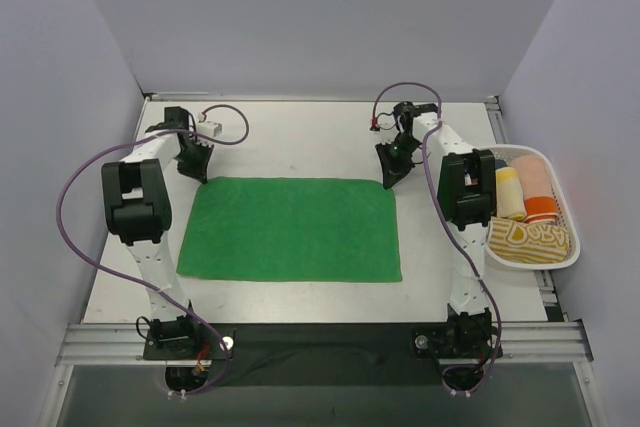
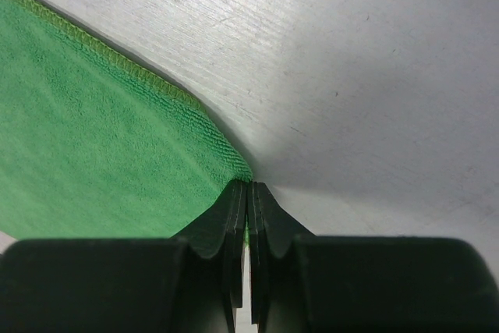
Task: Roll the towels
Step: Fold the towel
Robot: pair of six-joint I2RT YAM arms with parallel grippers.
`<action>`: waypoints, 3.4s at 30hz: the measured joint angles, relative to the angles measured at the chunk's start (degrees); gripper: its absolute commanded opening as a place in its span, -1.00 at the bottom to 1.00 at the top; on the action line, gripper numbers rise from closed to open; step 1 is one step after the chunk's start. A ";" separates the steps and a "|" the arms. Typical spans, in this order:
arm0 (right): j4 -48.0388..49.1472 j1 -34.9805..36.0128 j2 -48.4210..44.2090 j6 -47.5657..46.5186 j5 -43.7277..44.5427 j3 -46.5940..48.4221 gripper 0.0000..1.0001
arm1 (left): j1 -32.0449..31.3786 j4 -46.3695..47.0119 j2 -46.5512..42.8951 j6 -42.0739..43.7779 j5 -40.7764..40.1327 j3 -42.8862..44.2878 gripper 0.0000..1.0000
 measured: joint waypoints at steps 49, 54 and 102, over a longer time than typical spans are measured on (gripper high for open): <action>1.29 6.03 -24.24 -20.28 -0.35 -31.50 -0.21 | 7.85 -15.34 -14.69 17.75 15.74 -14.14 -1.00; -0.07 4.96 -25.11 -20.48 -1.33 -27.47 -0.21 | 7.56 -15.32 -14.60 18.18 15.56 -14.10 -1.00; -3.74 3.04 -15.67 -21.55 0.00 -25.09 -0.68 | 6.49 -15.19 -14.08 18.08 15.10 -12.92 -1.00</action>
